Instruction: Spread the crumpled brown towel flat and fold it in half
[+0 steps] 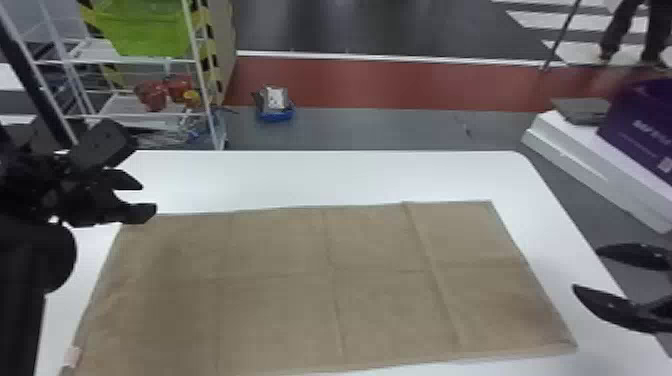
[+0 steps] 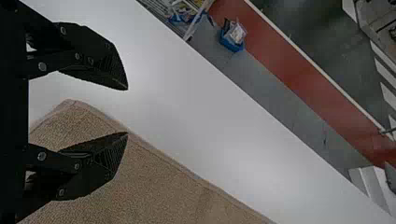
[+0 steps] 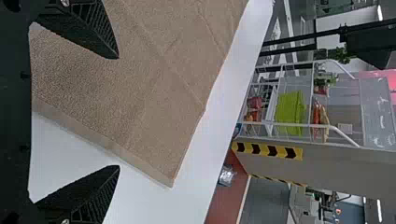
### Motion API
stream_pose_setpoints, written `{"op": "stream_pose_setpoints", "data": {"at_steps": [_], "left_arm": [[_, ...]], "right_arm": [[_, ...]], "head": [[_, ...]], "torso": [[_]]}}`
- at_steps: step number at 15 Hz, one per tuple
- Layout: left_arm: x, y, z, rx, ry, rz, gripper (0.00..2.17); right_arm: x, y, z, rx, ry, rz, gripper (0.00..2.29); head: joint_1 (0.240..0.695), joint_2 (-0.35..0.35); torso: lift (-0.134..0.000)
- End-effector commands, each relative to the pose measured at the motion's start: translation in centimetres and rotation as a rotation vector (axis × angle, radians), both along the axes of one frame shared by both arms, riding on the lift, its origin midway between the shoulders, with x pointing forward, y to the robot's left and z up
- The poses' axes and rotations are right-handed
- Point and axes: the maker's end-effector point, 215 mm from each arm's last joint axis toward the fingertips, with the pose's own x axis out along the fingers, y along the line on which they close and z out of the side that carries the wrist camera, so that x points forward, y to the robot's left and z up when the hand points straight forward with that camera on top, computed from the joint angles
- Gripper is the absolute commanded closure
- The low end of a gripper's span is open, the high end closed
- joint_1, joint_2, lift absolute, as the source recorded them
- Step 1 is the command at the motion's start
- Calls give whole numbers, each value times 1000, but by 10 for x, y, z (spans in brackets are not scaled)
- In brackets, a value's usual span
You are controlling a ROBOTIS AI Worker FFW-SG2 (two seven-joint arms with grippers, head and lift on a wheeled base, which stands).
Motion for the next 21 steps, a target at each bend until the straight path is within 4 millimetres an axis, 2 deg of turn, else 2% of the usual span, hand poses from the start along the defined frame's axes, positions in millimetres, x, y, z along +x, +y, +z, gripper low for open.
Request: {"op": "stream_pose_setpoints", "data": {"at_steps": [1,7,11,21], "left_arm": [[7,10,-11,63,45,-57,637],[7,44,-41,168,199,-82,640],[12,59,-45,194,242,-81,640],[11,47,-54,201,342,-120,640]], "right_arm": [[2,2,-2,0,4,12,33],[8,6,-12,-21,5,46,33],[10,4,-12,-30,9,47,33],[13,2,-16,-52,13,53,33]], "head": [[695,-75],[695,-42],[695,-17],[695,-19]], "torso": [[-134],[-134],[-134],[-134]]}}
